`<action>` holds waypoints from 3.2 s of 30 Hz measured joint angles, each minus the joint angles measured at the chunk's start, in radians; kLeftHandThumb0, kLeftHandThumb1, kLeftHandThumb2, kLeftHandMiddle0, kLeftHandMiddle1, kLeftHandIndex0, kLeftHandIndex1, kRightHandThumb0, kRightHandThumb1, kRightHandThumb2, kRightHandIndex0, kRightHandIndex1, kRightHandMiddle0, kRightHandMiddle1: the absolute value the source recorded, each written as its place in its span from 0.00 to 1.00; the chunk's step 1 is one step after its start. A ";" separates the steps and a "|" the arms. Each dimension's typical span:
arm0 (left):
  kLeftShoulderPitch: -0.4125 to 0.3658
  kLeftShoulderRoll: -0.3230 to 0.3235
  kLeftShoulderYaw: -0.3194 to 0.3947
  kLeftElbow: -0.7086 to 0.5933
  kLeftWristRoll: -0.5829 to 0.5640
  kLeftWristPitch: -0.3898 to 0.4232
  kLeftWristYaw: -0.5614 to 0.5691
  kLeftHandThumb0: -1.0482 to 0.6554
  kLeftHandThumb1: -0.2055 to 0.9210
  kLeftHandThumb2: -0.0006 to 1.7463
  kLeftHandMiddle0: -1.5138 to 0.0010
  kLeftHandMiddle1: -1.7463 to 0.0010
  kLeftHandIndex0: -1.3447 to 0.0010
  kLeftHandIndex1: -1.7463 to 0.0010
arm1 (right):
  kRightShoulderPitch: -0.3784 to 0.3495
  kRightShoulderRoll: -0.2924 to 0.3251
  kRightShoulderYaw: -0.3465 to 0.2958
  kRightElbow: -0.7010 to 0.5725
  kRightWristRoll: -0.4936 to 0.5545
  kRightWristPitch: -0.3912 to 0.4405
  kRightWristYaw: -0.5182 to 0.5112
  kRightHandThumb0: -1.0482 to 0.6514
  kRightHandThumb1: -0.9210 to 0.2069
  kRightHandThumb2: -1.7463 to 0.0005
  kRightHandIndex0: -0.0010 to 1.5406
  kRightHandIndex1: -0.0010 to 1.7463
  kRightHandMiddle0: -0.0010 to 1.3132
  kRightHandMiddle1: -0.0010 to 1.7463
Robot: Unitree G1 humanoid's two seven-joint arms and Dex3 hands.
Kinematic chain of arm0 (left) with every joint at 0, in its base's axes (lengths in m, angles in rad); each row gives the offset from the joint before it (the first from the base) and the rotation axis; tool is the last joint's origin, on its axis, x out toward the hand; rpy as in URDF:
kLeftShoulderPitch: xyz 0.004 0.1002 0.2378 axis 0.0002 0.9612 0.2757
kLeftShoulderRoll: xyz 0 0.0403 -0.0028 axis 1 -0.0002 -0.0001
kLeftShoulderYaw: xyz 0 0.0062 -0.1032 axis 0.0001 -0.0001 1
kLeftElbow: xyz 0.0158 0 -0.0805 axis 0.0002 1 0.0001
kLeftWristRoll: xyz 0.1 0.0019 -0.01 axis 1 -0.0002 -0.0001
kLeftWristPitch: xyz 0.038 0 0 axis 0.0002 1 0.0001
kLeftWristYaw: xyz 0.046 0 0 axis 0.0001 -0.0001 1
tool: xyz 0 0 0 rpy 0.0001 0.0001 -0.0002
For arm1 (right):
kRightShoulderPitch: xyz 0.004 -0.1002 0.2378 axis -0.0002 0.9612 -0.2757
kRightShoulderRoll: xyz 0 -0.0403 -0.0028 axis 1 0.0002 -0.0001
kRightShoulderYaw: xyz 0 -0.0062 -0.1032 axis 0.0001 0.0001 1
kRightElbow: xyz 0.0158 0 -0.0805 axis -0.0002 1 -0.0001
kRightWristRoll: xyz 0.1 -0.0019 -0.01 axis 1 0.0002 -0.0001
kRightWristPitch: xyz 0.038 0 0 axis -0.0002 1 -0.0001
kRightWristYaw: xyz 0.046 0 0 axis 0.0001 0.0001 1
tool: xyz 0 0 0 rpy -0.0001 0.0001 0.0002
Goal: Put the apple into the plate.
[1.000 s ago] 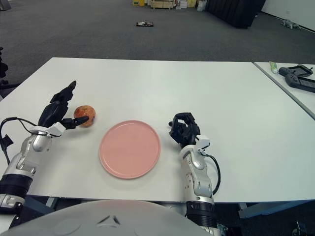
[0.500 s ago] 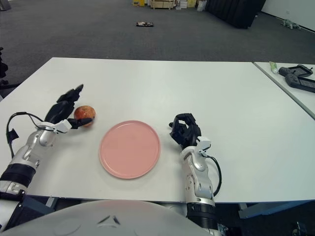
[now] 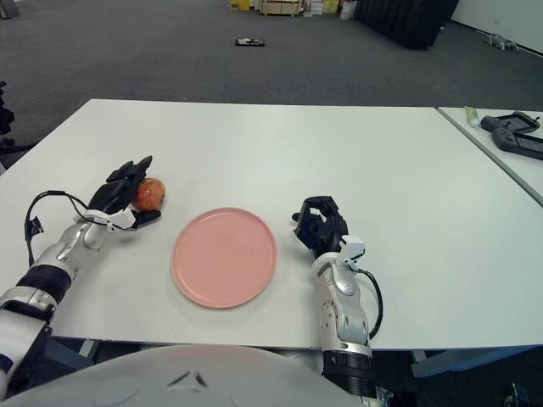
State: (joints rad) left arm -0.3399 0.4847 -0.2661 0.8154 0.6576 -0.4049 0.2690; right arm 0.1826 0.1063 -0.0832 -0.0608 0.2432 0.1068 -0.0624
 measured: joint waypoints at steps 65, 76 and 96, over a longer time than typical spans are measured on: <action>-0.022 0.056 -0.224 0.003 0.133 -0.001 0.320 0.32 0.41 0.79 0.38 0.00 0.51 0.00 | 0.019 -0.001 0.000 -0.013 0.010 -0.020 -0.015 0.61 0.32 0.45 0.31 0.87 0.25 1.00; -0.001 0.081 -0.264 -0.051 0.222 -0.030 0.437 0.32 0.40 0.80 0.22 0.00 0.51 0.00 | 0.019 -0.001 0.000 -0.010 0.010 -0.027 -0.015 0.61 0.31 0.45 0.30 0.88 0.24 1.00; 0.044 0.099 -0.262 -0.148 0.249 -0.035 0.426 0.32 0.41 0.80 0.19 0.00 0.51 0.00 | 0.017 -0.002 -0.003 0.002 0.010 -0.039 -0.012 0.61 0.34 0.42 0.31 0.91 0.24 1.00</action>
State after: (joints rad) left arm -0.2961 0.5839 -0.5285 0.6678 0.9062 -0.4400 0.6950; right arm 0.1996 0.1047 -0.0863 -0.0591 0.2532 0.0673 -0.0745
